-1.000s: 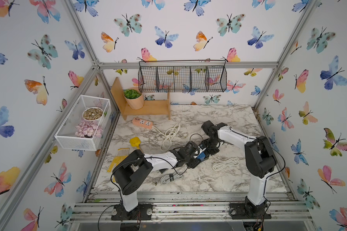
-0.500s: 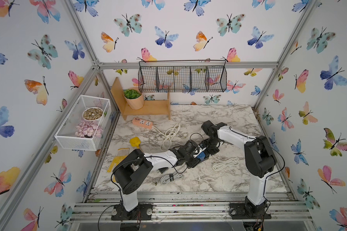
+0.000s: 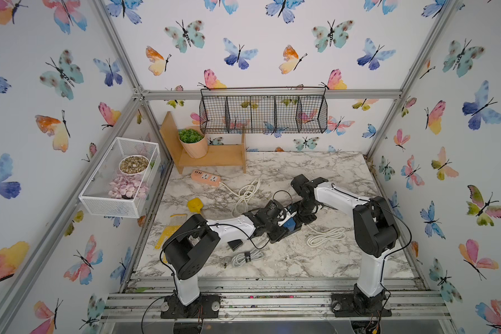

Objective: Pull the plug off the socket
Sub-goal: Remove the plug from the socket.

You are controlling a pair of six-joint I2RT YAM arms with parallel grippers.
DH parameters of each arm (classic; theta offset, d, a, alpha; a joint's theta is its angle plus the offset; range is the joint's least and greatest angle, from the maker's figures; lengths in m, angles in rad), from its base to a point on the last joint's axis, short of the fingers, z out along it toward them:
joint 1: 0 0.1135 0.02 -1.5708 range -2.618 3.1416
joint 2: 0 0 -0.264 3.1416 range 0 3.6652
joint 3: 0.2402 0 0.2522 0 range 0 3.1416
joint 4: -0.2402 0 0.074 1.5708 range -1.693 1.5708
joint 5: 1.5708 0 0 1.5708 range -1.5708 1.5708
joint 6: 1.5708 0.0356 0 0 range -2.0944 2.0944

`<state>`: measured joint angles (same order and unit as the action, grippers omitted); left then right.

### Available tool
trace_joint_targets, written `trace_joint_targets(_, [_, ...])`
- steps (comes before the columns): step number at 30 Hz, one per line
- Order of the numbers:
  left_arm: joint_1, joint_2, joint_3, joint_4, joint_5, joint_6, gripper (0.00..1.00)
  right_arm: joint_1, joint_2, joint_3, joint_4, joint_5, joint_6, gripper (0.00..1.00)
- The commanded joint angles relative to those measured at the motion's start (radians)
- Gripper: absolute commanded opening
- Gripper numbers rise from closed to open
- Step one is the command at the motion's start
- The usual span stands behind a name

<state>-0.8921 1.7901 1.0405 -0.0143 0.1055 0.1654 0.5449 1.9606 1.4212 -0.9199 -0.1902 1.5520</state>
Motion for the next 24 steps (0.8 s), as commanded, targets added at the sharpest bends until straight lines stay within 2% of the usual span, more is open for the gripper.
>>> trace_joint_targets(1, [-0.053, -0.076, 0.006, 0.087, -0.090, 0.040, 0.00, 0.028, 0.121, -0.076, 0.047, -0.055, 0.012, 0.20])
trace_joint_targets(7, [-0.090, -0.090, -0.032, 0.129, -0.192, 0.047, 0.00, 0.028, 0.127, -0.067, 0.046, -0.058, 0.011, 0.20])
trace_joint_targets(10, [-0.060, -0.097, -0.013, 0.114, -0.119, 0.007, 0.00, 0.029, 0.128, -0.068, 0.042, -0.058, 0.010, 0.20])
trace_joint_targets(12, [-0.014, -0.086, 0.029, 0.075, 0.014, -0.036, 0.00, 0.030, 0.129, -0.077, 0.048, -0.065, 0.010, 0.19])
trace_joint_targets(13, [-0.003, -0.082, 0.046, 0.063, 0.044, -0.043, 0.00, 0.028, 0.129, -0.080, 0.050, -0.065, 0.010, 0.19])
trace_joint_targets(19, [0.010, -0.053, 0.103, 0.028, 0.094, -0.036, 0.00, 0.028, 0.132, -0.082, 0.058, -0.069, 0.016, 0.18])
trace_joint_targets(24, [0.015, -0.086, 0.074, 0.035, 0.085, -0.048, 0.00, 0.028, 0.126, -0.077, 0.061, -0.071, 0.022, 0.18])
